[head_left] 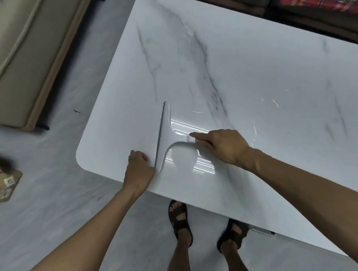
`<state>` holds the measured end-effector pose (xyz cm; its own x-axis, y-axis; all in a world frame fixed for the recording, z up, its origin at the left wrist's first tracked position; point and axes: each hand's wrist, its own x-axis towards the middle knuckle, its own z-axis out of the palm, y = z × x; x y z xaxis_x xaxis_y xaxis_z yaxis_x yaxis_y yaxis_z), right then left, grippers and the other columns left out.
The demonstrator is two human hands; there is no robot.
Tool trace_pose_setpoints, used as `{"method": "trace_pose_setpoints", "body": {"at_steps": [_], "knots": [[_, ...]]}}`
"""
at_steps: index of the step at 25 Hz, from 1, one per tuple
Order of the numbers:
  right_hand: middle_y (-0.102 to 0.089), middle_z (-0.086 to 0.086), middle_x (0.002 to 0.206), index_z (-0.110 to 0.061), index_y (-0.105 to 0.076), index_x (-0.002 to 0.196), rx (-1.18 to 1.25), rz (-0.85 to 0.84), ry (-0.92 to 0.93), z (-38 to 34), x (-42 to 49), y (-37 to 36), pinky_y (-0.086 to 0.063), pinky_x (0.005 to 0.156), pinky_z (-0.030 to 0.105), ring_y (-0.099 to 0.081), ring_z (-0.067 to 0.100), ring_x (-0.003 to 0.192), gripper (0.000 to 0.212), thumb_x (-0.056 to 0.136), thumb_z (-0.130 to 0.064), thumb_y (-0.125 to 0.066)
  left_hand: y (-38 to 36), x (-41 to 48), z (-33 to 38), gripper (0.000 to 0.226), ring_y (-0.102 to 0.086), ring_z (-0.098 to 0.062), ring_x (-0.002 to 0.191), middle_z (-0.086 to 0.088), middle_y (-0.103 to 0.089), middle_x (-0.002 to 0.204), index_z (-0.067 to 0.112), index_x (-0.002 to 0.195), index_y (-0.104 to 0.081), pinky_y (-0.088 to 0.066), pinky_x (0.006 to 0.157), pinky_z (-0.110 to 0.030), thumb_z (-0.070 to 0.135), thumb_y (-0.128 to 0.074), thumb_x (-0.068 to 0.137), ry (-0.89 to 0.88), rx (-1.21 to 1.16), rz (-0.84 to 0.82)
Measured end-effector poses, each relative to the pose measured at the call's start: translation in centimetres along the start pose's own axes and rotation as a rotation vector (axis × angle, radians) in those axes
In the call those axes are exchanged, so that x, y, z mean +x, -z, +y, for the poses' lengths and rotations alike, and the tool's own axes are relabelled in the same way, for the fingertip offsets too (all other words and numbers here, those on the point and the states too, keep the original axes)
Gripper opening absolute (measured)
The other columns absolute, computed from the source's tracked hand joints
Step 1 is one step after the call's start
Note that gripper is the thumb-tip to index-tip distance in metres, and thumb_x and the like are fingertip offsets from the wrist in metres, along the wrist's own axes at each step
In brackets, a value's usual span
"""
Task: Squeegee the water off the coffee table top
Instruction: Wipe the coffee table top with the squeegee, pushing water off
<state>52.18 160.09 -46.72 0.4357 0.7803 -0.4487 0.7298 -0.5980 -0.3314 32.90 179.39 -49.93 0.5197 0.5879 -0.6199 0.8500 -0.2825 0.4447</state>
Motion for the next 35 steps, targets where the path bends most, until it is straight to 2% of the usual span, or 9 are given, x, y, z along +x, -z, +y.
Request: {"method": "trace_pose_setpoints", "body": {"at_steps": [6, 10, 12, 15, 18, 20, 29, 32, 35], "knots": [[-0.068, -0.015, 0.101, -0.059, -0.036, 0.131, 0.06, 0.058, -0.288, 10.4, -10.7, 0.3, -0.044, 0.068, 0.034, -0.062, 0.025, 0.09, 0.038, 0.098, -0.054, -0.018, -6.5, -2.4, 5.4, 0.021, -0.048, -0.032, 0.112, -0.01, -0.039, 0.118, 0.013, 0.093, -0.045, -0.043, 0.076, -0.033, 0.003, -0.053, 0.076, -0.203, 0.213, -0.183], [-0.069, -0.013, 0.108, -0.058, -0.035, 0.133, 0.04, 0.044, -0.41, 15.6, -17.7, 0.1, -0.05, 0.077, 0.039, -0.062, 0.026, 0.094, 0.038, 0.098, -0.054, -0.02, -10.4, -5.0, 8.1, 0.024, -0.036, -0.037, 0.129, -0.019, -0.029, 0.14, 0.022, 0.084, -0.035, -0.045, 0.089, -0.042, 0.008, -0.054, 0.078, -0.207, 0.274, -0.338], [-0.068, -0.016, 0.111, -0.058, -0.037, 0.132, 0.043, 0.056, -0.444, 17.3, -20.4, 0.4, -0.05, 0.076, 0.037, -0.063, 0.025, 0.095, 0.037, 0.099, -0.053, -0.022, -11.9, -6.2, 9.3, 0.025, -0.045, -0.034, 0.12, -0.013, -0.038, 0.129, 0.025, 0.079, -0.033, -0.045, 0.079, -0.038, 0.011, -0.053, 0.08, -0.221, 0.255, -0.36], [-0.068, -0.016, 0.114, -0.057, -0.039, 0.131, 0.044, 0.072, -0.491, 18.9, -23.2, 0.8, -0.048, 0.073, 0.035, -0.063, 0.026, 0.097, 0.037, 0.098, -0.055, -0.023, -12.7, -7.8, 10.5, 0.025, -0.052, -0.015, 0.075, 0.004, -0.048, 0.09, 0.032, 0.076, -0.034, -0.032, 0.056, -0.025, 0.012, -0.049, 0.08, -0.181, 0.152, -0.32], [-0.069, -0.013, 0.112, -0.06, -0.039, 0.128, 0.098, 0.125, -0.519, 18.7, -24.8, 1.2, -0.043, 0.068, 0.033, -0.063, 0.027, 0.094, 0.036, 0.097, -0.059, -0.023, -12.3, -8.7, 10.7, 0.013, -0.051, -0.01, 0.07, 0.007, -0.055, 0.081, 0.027, 0.082, -0.045, -0.032, 0.054, -0.027, 0.014, -0.049, 0.082, -0.12, 0.085, -0.212], [-0.068, -0.017, 0.112, -0.06, -0.037, 0.13, 0.114, 0.147, -0.461, 17.2, -24.9, 1.5, -0.043, 0.067, 0.033, -0.064, 0.024, 0.095, 0.037, 0.096, -0.059, -0.022, -11.5, -8.9, 10.3, 0.002, -0.053, -0.015, 0.073, 0.004, -0.056, 0.081, 0.02, 0.087, -0.049, -0.036, 0.056, -0.028, 0.018, -0.049, 0.086, -0.099, 0.045, -0.119], [-0.061, -0.002, 0.094, -0.051, -0.03, 0.142, 0.029, -0.163, 0.198, 3.0, -17.1, -4.2, -0.042, 0.062, 0.032, -0.061, 0.026, 0.083, 0.041, 0.102, -0.046, -0.025, -8.4, -9.3, 5.5, 0.025, -0.045, -0.014, 0.059, 0.001, -0.049, 0.067, 0.014, 0.069, -0.044, -0.028, 0.049, -0.028, 0.02, -0.044, 0.093, 0.014, 0.067, 0.089], [-0.06, 0.0, 0.093, -0.048, -0.031, 0.143, -0.013, -0.147, 0.209, 2.8, -16.4, -6.5, -0.037, 0.06, 0.032, -0.06, 0.027, 0.082, 0.041, 0.102, -0.043, -0.027, -9.6, -10.0, 4.7, 0.026, -0.046, -0.013, 0.059, 0.001, -0.05, 0.073, 0.019, 0.069, -0.038, -0.027, 0.049, -0.025, 0.023, -0.044, 0.094, -0.03, 0.133, -0.018], [-0.061, -0.004, 0.096, -0.054, -0.029, 0.14, -0.028, -0.093, 0.127, 7.3, -18.9, -6.7, -0.036, 0.061, 0.03, -0.061, 0.024, 0.084, 0.04, 0.101, -0.044, -0.027, -11.7, -10.7, 5.2, 0.026, -0.049, -0.023, 0.07, -0.013, -0.051, 0.099, 0.014, 0.07, -0.037, -0.029, 0.052, -0.027, 0.018, -0.041, 0.096, -0.16, 0.262, -0.124]]}}
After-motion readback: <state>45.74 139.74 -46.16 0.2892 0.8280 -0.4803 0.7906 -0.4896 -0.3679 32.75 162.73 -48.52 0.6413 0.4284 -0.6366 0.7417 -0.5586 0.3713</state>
